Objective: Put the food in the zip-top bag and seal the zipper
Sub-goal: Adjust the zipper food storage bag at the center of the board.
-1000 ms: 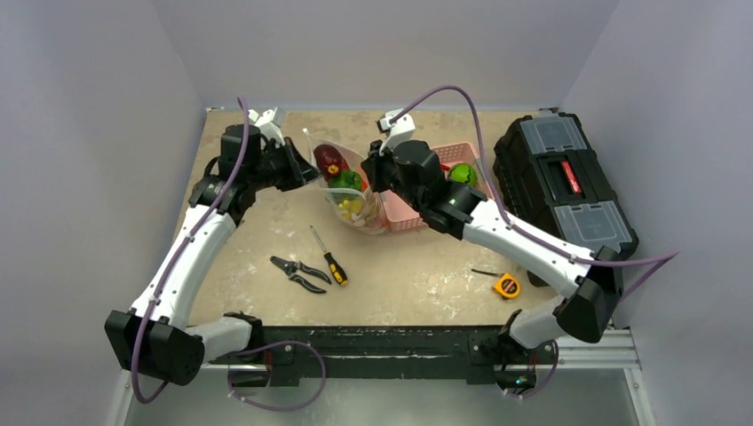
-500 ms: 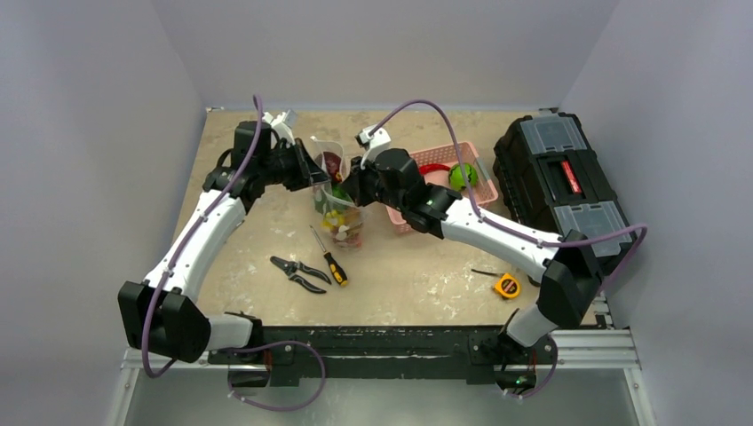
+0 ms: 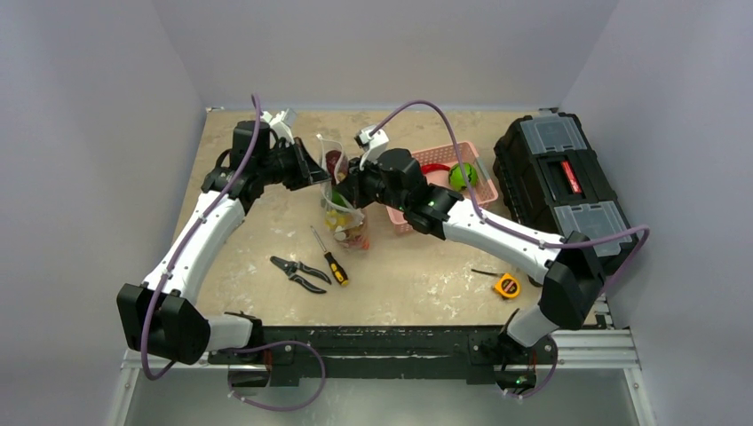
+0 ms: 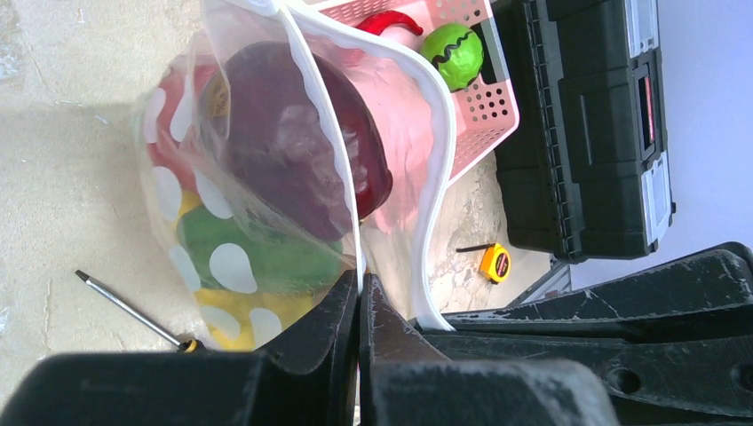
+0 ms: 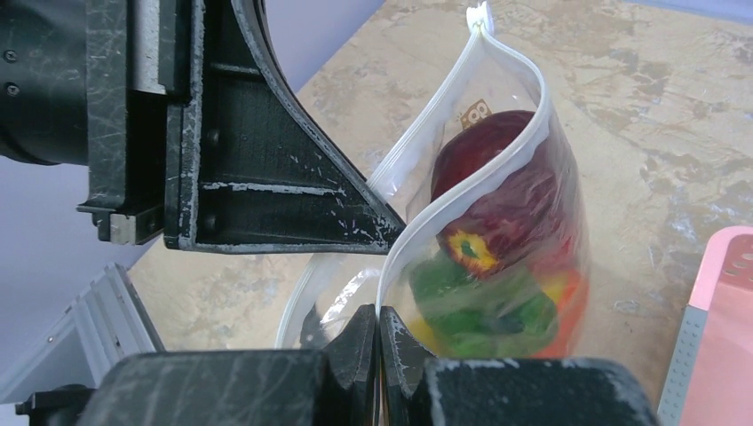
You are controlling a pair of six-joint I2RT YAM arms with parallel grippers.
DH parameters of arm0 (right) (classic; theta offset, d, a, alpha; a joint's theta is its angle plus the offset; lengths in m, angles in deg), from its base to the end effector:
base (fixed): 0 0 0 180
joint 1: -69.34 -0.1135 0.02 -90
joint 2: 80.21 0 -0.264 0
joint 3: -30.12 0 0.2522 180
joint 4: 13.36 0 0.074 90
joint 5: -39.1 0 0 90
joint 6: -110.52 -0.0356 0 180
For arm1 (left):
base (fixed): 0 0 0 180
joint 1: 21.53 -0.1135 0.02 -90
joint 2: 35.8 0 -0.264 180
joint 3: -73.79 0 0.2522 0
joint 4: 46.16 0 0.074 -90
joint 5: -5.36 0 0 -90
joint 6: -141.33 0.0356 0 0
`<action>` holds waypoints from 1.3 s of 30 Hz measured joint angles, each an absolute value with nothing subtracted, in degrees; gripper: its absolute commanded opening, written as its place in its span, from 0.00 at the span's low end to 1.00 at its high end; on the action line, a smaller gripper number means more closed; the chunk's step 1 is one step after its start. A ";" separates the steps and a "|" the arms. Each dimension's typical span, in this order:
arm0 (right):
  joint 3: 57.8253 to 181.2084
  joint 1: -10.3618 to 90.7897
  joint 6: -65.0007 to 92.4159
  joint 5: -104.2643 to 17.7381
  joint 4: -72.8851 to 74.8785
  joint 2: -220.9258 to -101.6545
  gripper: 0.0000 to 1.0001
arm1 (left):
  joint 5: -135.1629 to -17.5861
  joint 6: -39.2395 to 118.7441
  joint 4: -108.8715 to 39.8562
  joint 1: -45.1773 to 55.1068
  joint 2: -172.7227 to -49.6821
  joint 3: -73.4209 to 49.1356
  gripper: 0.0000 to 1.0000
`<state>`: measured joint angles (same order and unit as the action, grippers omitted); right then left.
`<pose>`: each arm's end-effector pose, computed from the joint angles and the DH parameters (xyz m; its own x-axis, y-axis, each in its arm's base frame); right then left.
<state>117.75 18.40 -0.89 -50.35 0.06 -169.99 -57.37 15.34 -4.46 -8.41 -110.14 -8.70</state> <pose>0.2370 0.2926 0.3386 -0.4430 0.0334 -0.8959 -0.6666 0.6560 0.3540 0.2753 -0.0809 0.3451 -0.7726 -0.3563 -0.5255 0.1479 0.7040 -0.6946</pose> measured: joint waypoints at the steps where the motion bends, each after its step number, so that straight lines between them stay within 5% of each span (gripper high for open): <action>1: 117.55 18.40 -0.82 -50.35 0.00 -169.72 0.00 | -57.39 15.34 -4.48 -8.45 -110.14 -8.70 0.00; 14: 116.48 18.38 3.79 -40.93 -2.67 -169.59 0.00 | -57.39 15.32 -4.44 -8.50 -110.14 -8.70 0.00; 39: 116.50 18.38 6.98 -40.93 -1.47 -169.81 0.00 | -51.71 12.63 -8.04 -8.67 -110.93 -7.63 0.00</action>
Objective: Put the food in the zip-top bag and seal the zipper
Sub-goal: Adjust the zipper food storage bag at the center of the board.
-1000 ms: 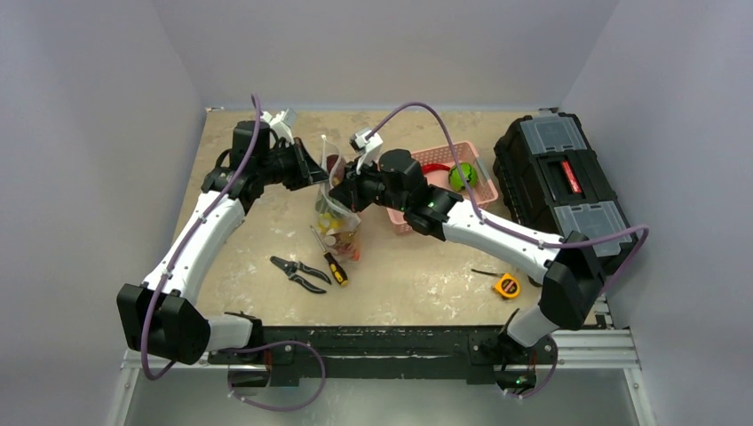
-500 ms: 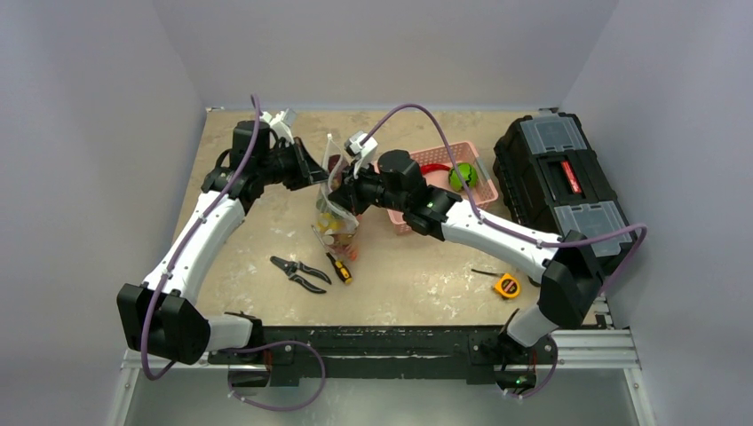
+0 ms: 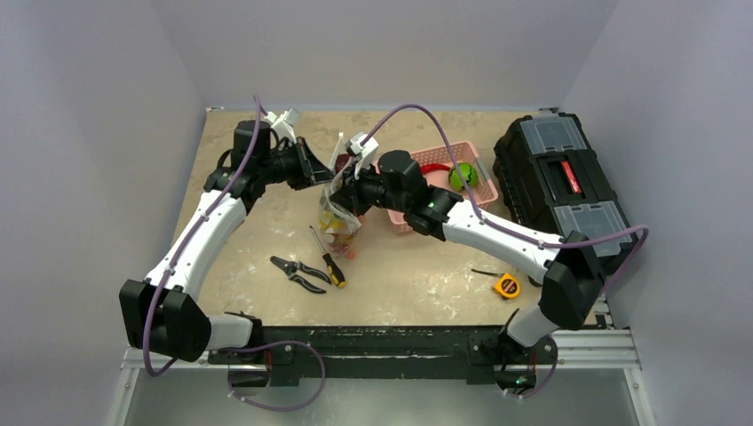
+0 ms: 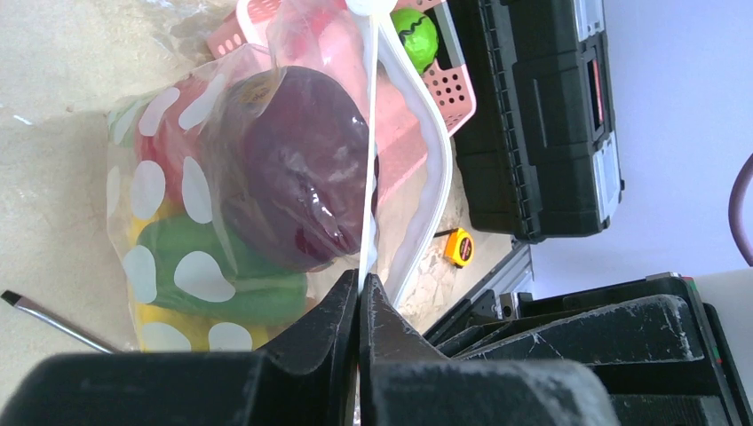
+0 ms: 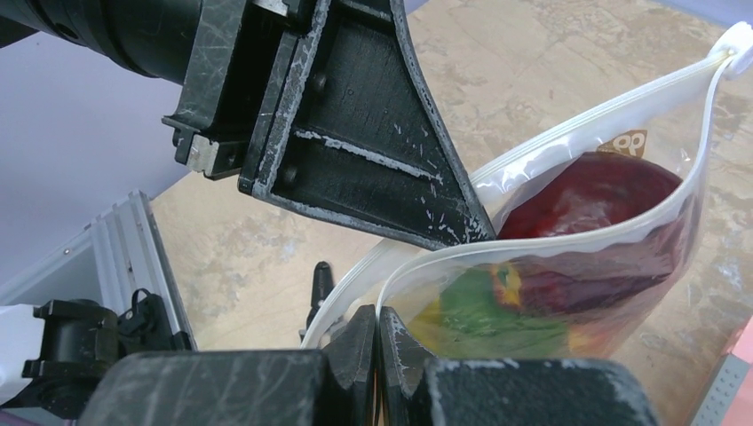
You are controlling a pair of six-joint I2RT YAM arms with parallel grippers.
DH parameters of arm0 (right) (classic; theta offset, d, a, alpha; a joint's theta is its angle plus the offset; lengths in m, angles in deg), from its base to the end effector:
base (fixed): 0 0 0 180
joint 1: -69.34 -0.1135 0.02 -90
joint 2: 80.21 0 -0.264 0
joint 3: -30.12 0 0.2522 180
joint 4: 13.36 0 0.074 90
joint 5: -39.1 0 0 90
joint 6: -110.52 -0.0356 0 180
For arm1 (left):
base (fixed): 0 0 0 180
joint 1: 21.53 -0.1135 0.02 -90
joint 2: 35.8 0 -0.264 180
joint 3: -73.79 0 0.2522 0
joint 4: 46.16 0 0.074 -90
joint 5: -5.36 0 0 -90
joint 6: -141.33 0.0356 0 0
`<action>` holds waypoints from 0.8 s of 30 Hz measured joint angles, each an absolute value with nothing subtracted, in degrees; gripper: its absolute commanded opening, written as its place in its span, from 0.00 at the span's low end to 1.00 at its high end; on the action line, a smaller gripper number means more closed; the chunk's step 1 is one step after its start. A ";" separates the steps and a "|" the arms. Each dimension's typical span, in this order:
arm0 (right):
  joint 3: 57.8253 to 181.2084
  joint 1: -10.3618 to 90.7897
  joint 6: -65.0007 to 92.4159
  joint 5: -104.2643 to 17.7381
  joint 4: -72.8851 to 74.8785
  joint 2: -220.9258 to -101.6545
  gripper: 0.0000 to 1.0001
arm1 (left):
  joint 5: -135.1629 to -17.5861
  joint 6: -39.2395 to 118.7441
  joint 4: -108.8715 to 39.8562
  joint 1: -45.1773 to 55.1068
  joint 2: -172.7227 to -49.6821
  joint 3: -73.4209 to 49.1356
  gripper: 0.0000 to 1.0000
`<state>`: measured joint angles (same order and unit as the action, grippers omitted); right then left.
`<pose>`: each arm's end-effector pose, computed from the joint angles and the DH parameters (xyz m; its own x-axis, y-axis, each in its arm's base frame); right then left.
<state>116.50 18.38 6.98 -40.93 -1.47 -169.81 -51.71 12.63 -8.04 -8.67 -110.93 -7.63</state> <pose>0.2316 0.2953 0.3349 -0.3634 -0.0820 -0.9280 -0.8076 0.5243 0.2699 0.2796 -0.0837 0.3415 -0.7996 -0.3557 -0.4838 0.1757 0.6318 -0.7550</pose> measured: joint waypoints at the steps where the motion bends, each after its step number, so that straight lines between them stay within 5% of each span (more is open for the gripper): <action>1: 116.50 18.38 6.87 -41.01 -1.16 -169.62 0.00 | -51.40 12.50 -8.18 -8.67 -110.93 -7.61 0.00; 13: 114.27 17.77 1.95 -38.83 7.45 -157.16 0.02 | -48.95 15.15 -3.80 1.84 -110.95 -12.68 0.00; 24: 97.84 14.49 -4.76 -35.13 4.63 -144.15 0.07 | -48.04 16.50 -0.07 13.86 -110.23 -14.34 0.00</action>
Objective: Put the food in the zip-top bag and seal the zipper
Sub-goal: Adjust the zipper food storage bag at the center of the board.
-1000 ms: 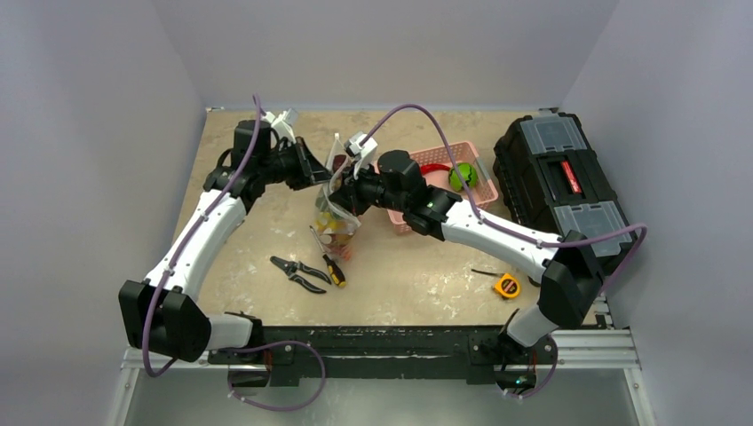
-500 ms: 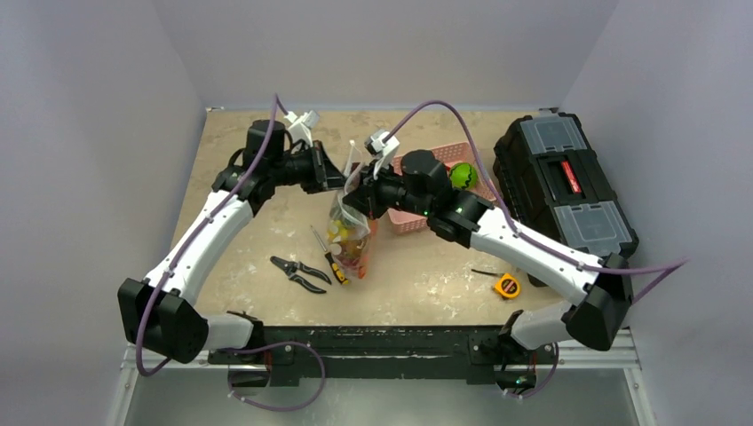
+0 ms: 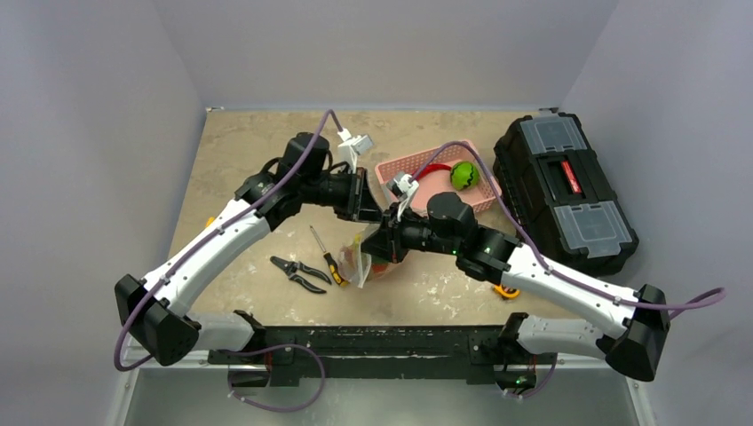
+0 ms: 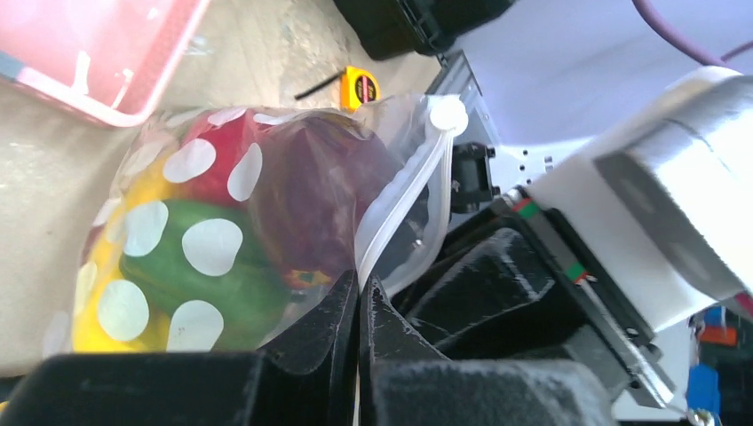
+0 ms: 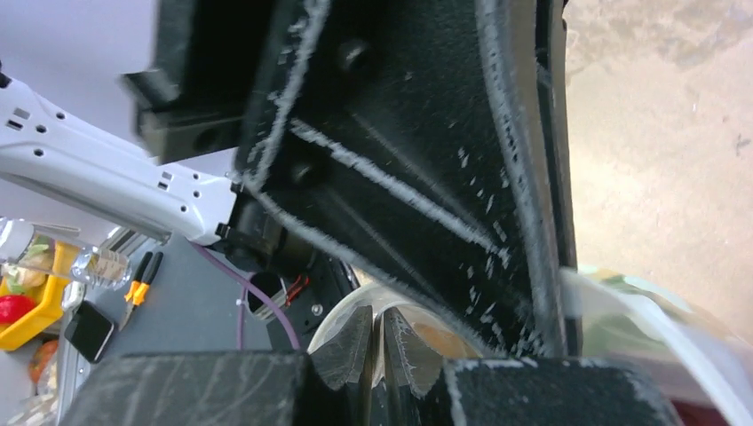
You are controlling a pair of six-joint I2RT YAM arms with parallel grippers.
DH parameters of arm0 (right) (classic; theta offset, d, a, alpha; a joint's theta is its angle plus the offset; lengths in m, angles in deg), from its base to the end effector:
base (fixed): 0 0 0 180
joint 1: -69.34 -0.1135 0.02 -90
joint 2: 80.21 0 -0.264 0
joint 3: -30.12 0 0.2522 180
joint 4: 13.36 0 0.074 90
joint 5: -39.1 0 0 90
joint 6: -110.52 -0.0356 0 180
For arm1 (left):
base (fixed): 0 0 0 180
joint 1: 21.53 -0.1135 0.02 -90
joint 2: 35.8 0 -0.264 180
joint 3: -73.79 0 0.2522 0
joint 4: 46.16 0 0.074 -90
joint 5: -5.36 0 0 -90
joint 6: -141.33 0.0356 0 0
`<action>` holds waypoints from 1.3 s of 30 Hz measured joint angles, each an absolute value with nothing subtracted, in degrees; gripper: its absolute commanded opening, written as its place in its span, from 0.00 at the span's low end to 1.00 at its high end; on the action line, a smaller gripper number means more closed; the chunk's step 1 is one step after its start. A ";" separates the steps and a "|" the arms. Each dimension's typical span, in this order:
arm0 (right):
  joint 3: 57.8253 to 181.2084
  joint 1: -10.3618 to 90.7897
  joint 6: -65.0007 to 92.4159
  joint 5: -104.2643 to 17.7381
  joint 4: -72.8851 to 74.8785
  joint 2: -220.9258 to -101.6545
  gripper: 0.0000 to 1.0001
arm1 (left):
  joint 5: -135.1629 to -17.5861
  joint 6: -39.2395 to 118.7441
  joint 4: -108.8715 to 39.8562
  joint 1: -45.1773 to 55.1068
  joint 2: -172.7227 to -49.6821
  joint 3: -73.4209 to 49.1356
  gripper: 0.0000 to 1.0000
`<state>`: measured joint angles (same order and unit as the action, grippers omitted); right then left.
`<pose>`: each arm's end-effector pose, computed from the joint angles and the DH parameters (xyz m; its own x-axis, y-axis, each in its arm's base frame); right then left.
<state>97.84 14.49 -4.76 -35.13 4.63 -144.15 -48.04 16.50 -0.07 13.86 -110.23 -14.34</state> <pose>0.1421 0.2187 0.3407 -0.5286 -0.0369 -0.8481 -0.7883 0.3919 0.4743 0.2166 -0.1799 0.3726 -0.8584 0.0474 -0.5107 0.4691 0.4751 -0.7445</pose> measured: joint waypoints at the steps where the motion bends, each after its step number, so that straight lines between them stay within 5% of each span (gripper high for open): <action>1: 96.90 14.49 -5.32 -35.11 4.43 -143.80 0.07 | -47.71 16.66 -0.07 14.80 -110.54 -14.34 0.00; 8: 93.77 14.43 -7.97 -35.09 3.73 -138.01 0.08 | -47.45 17.09 -0.26 19.15 -113.66 -14.43 0.00; 18: 88.09 14.16 -9.08 -37.41 -0.88 -135.69 0.26 | -44.36 19.17 -1.92 21.34 -120.20 -16.51 0.00; 29: 86.12 13.77 -9.17 -41.04 0.28 -136.46 0.71 | -44.85 24.24 -1.47 20.57 -124.28 -17.84 0.00; 39: 89.68 14.03 -8.54 -46.67 8.50 -131.78 0.75 | -42.64 25.25 -0.02 18.52 -124.90 -18.28 0.00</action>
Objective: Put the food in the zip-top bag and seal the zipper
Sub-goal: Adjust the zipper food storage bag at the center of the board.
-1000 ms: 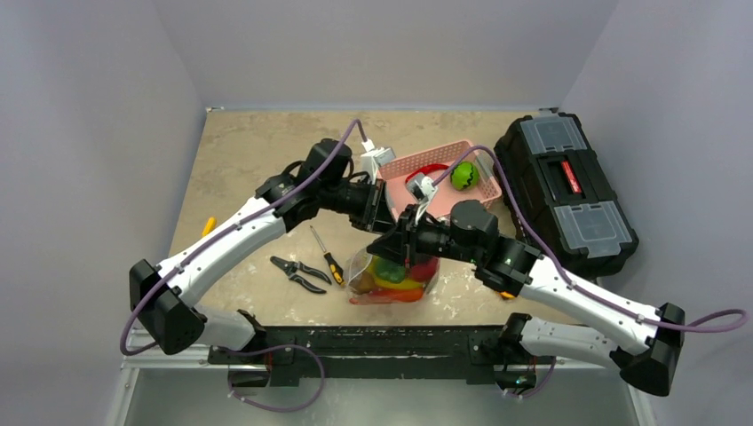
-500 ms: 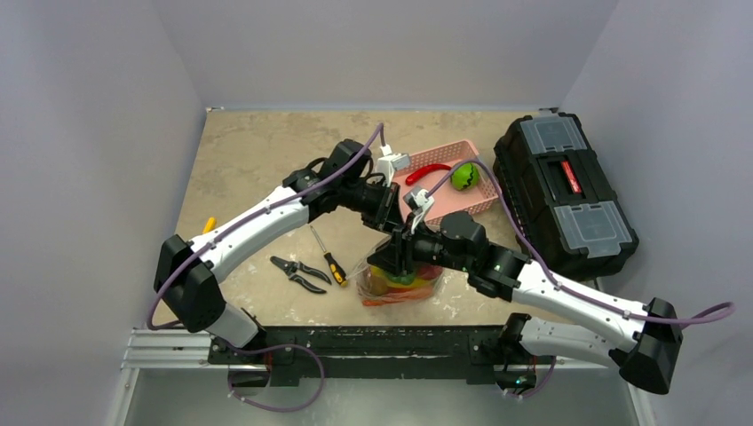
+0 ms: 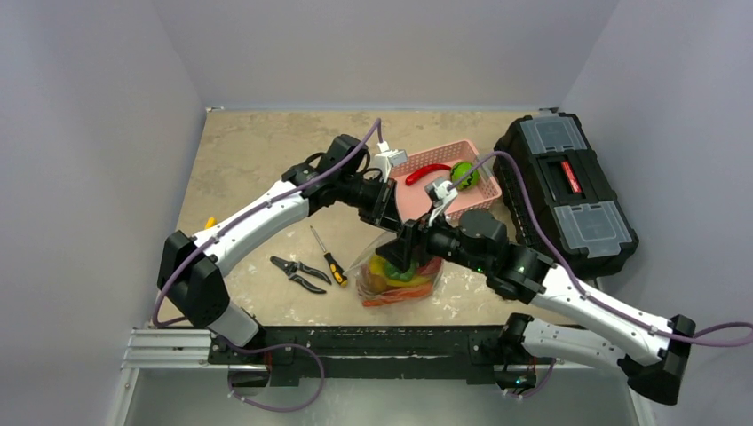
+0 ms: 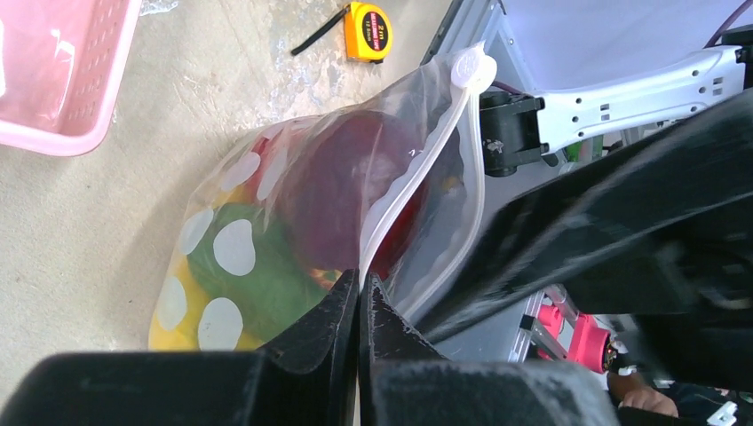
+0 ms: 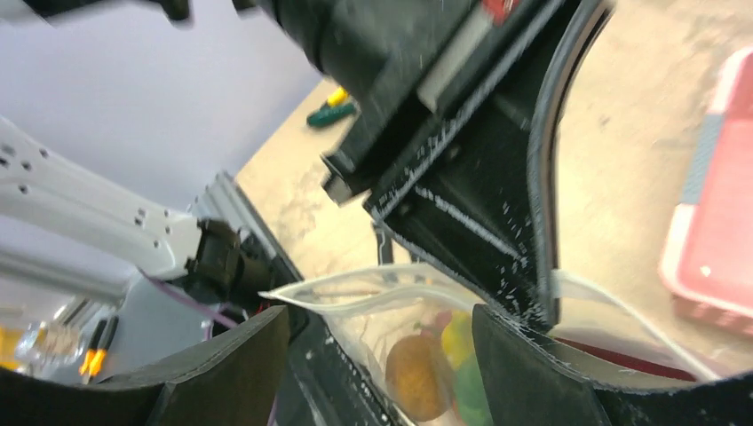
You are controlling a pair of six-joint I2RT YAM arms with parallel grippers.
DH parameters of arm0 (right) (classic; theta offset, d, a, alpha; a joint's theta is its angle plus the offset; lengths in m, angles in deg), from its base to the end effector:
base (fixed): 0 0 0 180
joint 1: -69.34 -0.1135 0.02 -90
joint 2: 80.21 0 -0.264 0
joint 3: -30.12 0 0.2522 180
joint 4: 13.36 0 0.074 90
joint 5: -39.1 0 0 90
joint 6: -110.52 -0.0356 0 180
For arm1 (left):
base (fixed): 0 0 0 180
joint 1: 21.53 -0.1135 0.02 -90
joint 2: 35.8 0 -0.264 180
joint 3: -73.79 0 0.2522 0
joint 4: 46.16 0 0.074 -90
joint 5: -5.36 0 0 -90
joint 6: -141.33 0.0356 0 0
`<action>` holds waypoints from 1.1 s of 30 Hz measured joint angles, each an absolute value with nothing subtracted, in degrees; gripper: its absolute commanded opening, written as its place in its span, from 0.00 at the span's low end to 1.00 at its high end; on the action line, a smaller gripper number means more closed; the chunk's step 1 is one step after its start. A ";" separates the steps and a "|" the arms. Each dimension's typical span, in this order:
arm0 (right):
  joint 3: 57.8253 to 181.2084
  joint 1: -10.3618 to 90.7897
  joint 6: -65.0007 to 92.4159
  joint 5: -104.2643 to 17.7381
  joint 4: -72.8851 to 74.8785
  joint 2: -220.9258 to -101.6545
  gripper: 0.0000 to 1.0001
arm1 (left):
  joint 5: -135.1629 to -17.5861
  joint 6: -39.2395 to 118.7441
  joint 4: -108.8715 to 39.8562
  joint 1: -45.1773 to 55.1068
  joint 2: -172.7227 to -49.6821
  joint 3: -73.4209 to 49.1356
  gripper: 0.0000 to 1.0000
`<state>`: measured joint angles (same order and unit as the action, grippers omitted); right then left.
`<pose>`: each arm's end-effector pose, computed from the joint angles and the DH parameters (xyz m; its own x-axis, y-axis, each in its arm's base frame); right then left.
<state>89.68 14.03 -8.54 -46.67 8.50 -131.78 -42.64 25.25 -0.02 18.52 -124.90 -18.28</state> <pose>0.1185 0.1758 0.3291 -0.5374 0.0748 -0.8400 -0.6861 0.5404 0.4870 0.2457 -0.2376 0.3218 -0.8448 0.2834 -0.4538 0.5348 0.4224 -0.7318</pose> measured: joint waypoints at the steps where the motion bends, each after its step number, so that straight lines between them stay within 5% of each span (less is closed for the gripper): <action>1: 90.84 14.10 -8.32 -47.68 9.92 -130.93 0.75 | -42.35 25.27 0.00 18.32 -125.09 -18.30 0.00; 9: 95.52 16.33 -6.50 -56.44 17.88 -123.43 0.85 | -40.41 25.40 0.11 16.40 -126.82 -18.30 0.00; 15: 90.32 28.52 -6.66 -56.49 16.28 -117.77 0.98 | -39.01 25.46 0.59 15.35 -127.32 -19.11 0.00; 26: 68.59 49.46 -14.79 -33.91 -9.97 -111.61 0.95 | -36.58 26.97 3.21 15.20 -127.98 -20.57 0.00; 31: 57.93 60.17 -25.26 -17.12 -38.36 -118.75 0.95 | -35.47 28.02 5.09 14.91 -129.31 -22.43 0.00; 33: 55.83 62.99 -28.45 -12.58 -45.75 -122.99 0.88 | -35.27 28.46 5.64 14.78 -129.68 -22.80 0.00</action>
<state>55.83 62.99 -28.45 -12.58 -45.75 -122.99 -35.27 28.46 5.64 14.78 -129.68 -22.80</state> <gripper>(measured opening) 0.953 0.006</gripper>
